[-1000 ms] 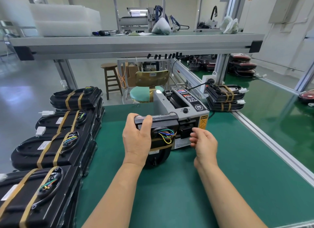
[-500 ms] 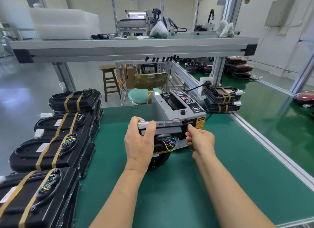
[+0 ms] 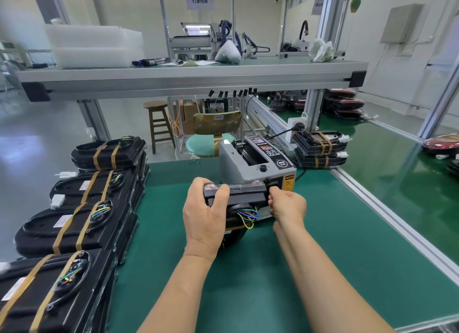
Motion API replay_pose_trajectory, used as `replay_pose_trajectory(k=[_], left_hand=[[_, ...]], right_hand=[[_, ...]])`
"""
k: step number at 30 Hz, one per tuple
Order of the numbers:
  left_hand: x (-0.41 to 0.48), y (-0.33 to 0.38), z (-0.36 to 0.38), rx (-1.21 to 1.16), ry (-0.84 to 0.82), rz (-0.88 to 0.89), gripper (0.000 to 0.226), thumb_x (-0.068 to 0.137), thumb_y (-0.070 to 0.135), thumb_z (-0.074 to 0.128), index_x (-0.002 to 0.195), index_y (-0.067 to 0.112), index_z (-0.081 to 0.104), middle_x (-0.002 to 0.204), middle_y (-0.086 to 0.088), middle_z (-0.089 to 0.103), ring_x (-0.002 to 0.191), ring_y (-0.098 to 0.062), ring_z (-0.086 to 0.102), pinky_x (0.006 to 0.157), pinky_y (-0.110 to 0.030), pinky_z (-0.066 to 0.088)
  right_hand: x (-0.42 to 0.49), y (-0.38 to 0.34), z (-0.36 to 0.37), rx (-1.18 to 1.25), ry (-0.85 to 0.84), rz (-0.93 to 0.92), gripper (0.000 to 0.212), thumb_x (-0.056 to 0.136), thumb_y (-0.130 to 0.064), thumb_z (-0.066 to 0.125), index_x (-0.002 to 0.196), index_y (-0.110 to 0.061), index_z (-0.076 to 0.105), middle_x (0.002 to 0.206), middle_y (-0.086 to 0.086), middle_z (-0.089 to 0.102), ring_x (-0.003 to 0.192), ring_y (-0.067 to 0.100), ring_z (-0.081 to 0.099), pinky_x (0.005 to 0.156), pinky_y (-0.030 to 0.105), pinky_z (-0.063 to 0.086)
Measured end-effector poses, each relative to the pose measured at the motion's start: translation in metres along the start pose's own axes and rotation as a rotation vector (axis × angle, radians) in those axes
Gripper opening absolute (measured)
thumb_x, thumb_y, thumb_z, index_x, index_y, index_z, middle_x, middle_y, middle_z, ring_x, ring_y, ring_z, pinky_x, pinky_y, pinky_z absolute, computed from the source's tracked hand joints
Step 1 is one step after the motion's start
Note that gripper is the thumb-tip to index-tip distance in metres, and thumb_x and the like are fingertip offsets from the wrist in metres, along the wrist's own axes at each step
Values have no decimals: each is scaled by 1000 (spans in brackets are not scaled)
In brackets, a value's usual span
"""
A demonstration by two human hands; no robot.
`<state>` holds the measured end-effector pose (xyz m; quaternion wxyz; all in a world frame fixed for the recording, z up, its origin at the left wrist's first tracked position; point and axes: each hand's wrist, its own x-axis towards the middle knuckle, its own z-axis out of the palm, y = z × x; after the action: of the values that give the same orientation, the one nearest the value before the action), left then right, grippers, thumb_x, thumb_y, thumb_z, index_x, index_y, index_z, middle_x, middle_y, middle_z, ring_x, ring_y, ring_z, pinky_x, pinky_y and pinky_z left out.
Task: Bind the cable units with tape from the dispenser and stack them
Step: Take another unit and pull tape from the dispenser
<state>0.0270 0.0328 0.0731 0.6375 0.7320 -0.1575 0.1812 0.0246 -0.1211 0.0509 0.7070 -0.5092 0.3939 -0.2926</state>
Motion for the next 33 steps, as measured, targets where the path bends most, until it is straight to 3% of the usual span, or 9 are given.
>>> replay_pose_trajectory(k=[4,7,11,18,33], left_hand=[[3,1,-4,-47,22,-38,25,80,40,56,79,16,47,73,2,51,70,-15,46,69,-28,42],[3,1,-4,-62,32,-48,23,80,39,56,81,17,50,75,3,53,73,-15,48,72,-33,44],[1,3,0,-54,24,-32,14,80,38,57,84,25,53,79,9,58,79,-14,54,74,-30,46],[2,5,1,-45,43,-38,22,79,39,56,80,18,49,79,-8,57,78,-29,54,76,-46,48],[4,2,-2,-47,82,-50,28,77,43,59,81,16,51,76,-5,57,74,-26,55,73,-43,48]], right_hand=[[-12,-2,-10,186,-29,61,28,82,-4,64,57,-10,54,45,-4,50,34,4,38,34,15,30],[-33,-12,-18,334,-89,78,20,84,-7,69,67,-12,59,55,-3,54,37,2,41,34,14,30],[-73,-28,-22,432,-260,63,7,84,-10,69,78,-10,72,55,-4,57,40,3,41,35,14,29],[-110,-36,-23,296,-489,-82,16,92,-12,62,88,-8,77,57,0,55,37,8,35,35,17,26],[-103,-30,-18,201,-597,2,18,94,-12,59,92,-10,76,49,2,52,30,7,28,33,14,21]])
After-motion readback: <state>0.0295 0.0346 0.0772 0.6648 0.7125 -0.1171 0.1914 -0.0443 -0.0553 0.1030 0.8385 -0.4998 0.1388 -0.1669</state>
